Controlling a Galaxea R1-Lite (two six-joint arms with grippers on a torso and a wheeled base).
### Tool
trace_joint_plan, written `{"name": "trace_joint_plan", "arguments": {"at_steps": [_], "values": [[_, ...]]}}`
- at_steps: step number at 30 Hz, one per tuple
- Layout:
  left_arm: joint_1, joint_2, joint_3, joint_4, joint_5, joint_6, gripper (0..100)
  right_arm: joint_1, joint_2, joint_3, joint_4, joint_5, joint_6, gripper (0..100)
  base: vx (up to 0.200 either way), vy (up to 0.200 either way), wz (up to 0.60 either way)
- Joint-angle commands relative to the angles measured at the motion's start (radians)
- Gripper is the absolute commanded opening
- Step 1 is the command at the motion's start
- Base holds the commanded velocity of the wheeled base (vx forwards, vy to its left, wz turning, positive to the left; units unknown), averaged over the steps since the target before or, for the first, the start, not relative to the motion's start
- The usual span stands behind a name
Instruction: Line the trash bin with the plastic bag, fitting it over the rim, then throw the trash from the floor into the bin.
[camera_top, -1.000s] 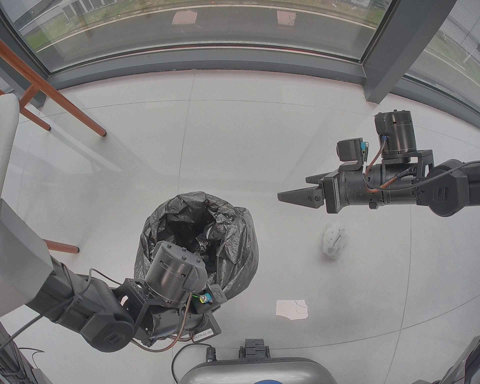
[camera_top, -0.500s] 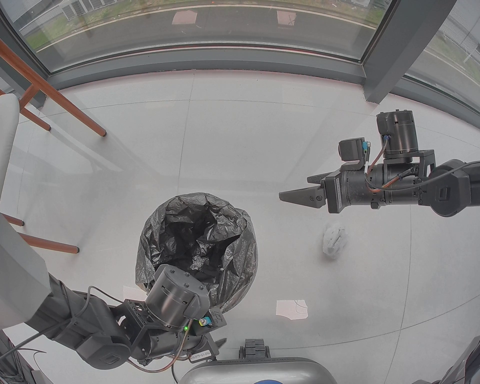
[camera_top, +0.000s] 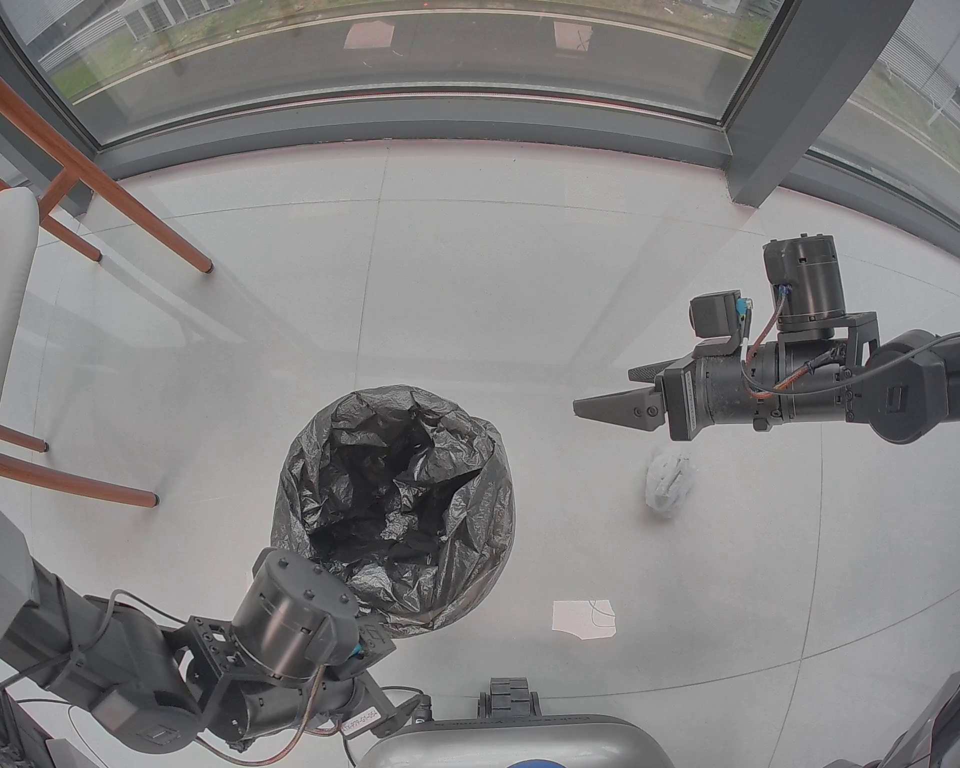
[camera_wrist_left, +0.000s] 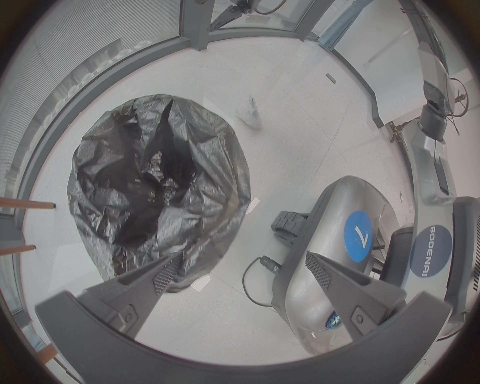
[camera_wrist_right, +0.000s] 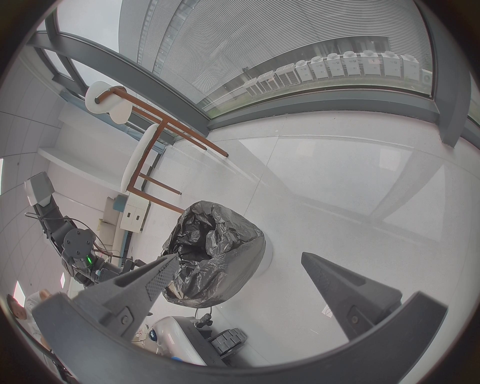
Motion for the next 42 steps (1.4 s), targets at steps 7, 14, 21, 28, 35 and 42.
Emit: {"name": "trace_joint_plan", "arguments": {"at_steps": [7, 14, 21, 28, 35, 42], "values": [[-0.093, -0.04, 0.125, 0.002, 0.001, -0.004, 100, 0.003, -0.005, 0.004, 0.0, -0.003, 0.0, 100, 0.0, 0.0, 0.0], [-0.115, -0.049, 0.235, -0.001, 0.003, -0.006, 100, 0.0, -0.009, 0.004, 0.0, -0.001, 0.0, 100, 0.0, 0.0, 0.0], [-0.041, -0.063, 0.039, -0.002, 0.001, -0.024, 100, -0.014, -0.014, 0.007, 0.0, 0.0, 0.0, 100, 0.0, 0.0, 0.0], [-0.012, -0.027, -0.067, -0.002, 0.003, -0.033, 100, -0.01, -0.014, 0.004, 0.0, -0.001, 0.0, 100, 0.0, 0.0, 0.0], [0.028, 0.062, -0.071, -0.004, 0.001, -0.018, 100, -0.014, -0.022, 0.007, 0.0, -0.001, 0.0, 100, 0.0, 0.0, 0.0], [0.025, 0.092, -0.081, -0.004, 0.003, -0.016, 100, -0.022, -0.025, 0.007, 0.0, 0.0, -0.002, 100, 0.0, 0.0, 0.0]]}}
